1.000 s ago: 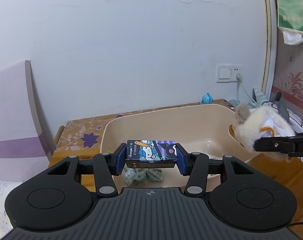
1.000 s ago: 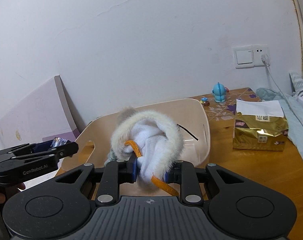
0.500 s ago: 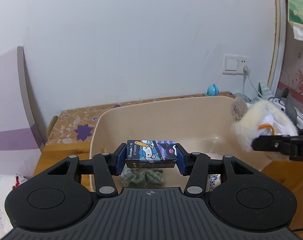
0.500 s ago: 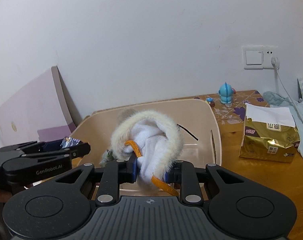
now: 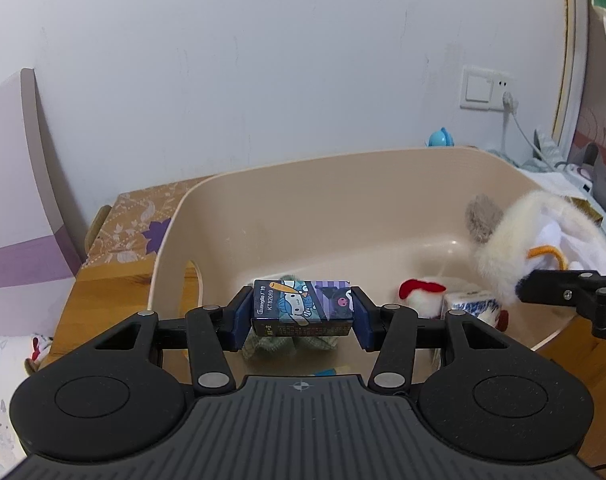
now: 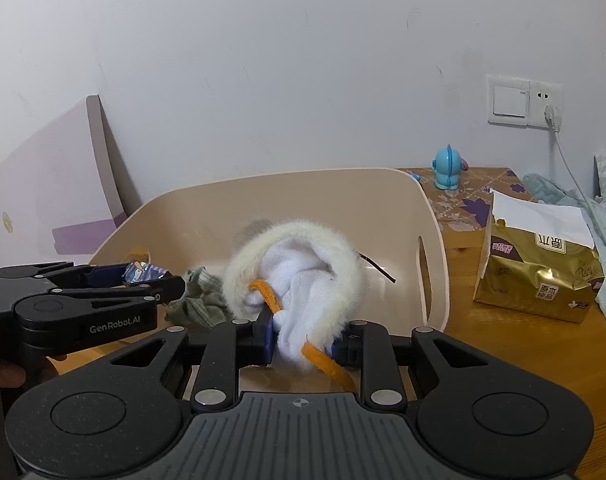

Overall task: Organize objects
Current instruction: 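Open both tools to drop the card box and plush into the bin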

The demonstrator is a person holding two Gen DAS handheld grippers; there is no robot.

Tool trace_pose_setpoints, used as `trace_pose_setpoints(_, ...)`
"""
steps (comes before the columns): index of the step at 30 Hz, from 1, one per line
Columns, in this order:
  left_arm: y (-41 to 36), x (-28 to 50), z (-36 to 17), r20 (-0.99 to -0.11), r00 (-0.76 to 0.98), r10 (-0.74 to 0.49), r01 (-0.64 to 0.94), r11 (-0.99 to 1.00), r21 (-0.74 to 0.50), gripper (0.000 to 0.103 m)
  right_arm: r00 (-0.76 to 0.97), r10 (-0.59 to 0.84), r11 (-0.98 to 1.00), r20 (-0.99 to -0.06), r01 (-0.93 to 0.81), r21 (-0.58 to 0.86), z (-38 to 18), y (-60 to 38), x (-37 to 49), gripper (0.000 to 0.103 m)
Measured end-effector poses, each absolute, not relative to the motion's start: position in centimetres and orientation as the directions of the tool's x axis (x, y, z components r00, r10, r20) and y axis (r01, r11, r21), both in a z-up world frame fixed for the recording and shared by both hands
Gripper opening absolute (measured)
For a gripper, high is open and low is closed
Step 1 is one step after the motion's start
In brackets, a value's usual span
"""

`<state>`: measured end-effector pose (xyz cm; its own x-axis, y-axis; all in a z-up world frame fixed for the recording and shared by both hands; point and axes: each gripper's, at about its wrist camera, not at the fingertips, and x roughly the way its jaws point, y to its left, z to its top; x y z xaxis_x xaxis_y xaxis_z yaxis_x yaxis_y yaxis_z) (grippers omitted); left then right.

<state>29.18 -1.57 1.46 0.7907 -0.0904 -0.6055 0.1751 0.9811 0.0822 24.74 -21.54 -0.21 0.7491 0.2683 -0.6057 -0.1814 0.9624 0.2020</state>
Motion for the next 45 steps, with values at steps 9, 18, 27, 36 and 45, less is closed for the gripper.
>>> trace_pose_setpoints(9, -1.9, 29.6, 0.8, -0.646, 0.759, -0.082, 0.172, 0.982, 0.077, 0.052, 0.748, 0.232, 0.973, -0.622, -0.178, 0.149, -0.5, -20.8, 25.2, 0.027)
trace_pose_setpoints(18, -2.3, 28.4, 1.8, -0.610, 0.791, -0.048, 0.135, 0.986, 0.098, 0.088, 0.754, 0.248, 0.969, -0.608, -0.187, 0.164, 0.3, -21.0, 24.4, 0.064)
trace_pose_setpoints(27, -1.6, 27.1, 3.2, -0.598, 0.800, -0.043, 0.093, 0.994, 0.052, 0.088, 0.774, 0.263, 0.964, -0.576, -0.185, 0.192, 1.6, -22.1, 22.7, 0.090)
trace_pose_setpoints(36, -1.3, 24.2, 4.7, -0.560, 0.828, -0.034, 0.074, 0.996, 0.048, 0.088, 0.784, 0.270, 0.961, -0.559, -0.184, 0.207, 2.6, -23.1, 20.9, 0.093)
trace_pose_setpoints(45, -0.5, 21.0, 5.5, -0.548, 0.836, -0.032, 0.050, 0.999, 0.019, 0.090, 0.790, 0.275, 0.959, -0.547, -0.181, 0.219, 2.8, -24.4, 18.8, 0.095)
